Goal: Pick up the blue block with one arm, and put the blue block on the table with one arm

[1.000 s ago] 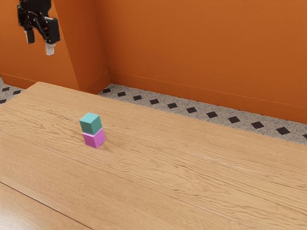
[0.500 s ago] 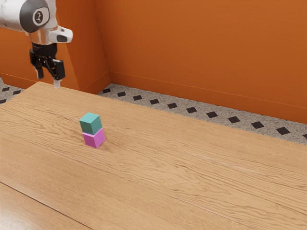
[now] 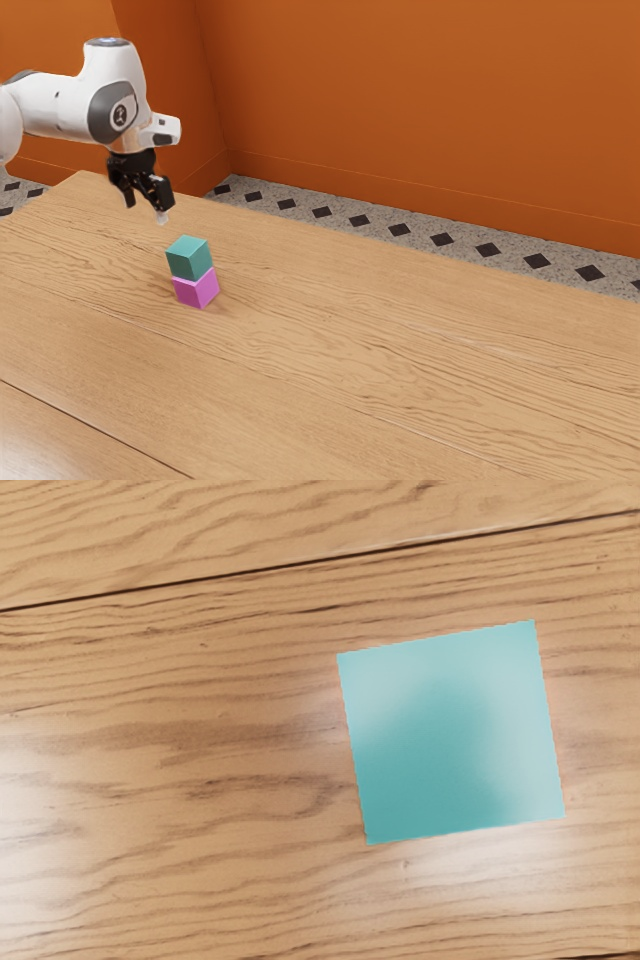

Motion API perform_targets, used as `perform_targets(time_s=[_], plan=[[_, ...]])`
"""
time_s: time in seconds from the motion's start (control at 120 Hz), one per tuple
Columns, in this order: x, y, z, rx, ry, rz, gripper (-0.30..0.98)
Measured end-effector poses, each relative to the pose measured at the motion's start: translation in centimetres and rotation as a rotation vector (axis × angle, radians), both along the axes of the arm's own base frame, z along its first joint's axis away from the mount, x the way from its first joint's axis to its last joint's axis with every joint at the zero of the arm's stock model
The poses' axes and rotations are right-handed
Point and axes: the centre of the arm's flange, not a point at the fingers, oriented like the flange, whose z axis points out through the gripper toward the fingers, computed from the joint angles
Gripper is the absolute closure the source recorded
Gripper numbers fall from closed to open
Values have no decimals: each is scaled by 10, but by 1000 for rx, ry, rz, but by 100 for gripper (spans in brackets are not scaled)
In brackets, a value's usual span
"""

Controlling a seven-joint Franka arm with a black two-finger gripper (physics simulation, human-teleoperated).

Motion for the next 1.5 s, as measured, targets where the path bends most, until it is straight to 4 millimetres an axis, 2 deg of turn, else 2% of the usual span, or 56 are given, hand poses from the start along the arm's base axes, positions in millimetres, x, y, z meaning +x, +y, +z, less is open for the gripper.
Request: perform_targets(time_s=[0.267, 0.467, 0.875, 0.933, 1.075, 1.242, 1.375, 1.5], plan=[[18, -16, -38, -54, -15, 21, 0], [24, -17, -69, -77, 4, 47, 0], [30, -16, -112, -101, 26, 86, 0], [30, -15, -115, -102, 25, 91, 2], [30, -13, -116, -102, 20, 104, 24], [35, -16, -109, -94, 4, 107, 32], [42, -32, -102, -99, -13, 89, 34], [52, -65, -98, -116, -26, 47, 34]])
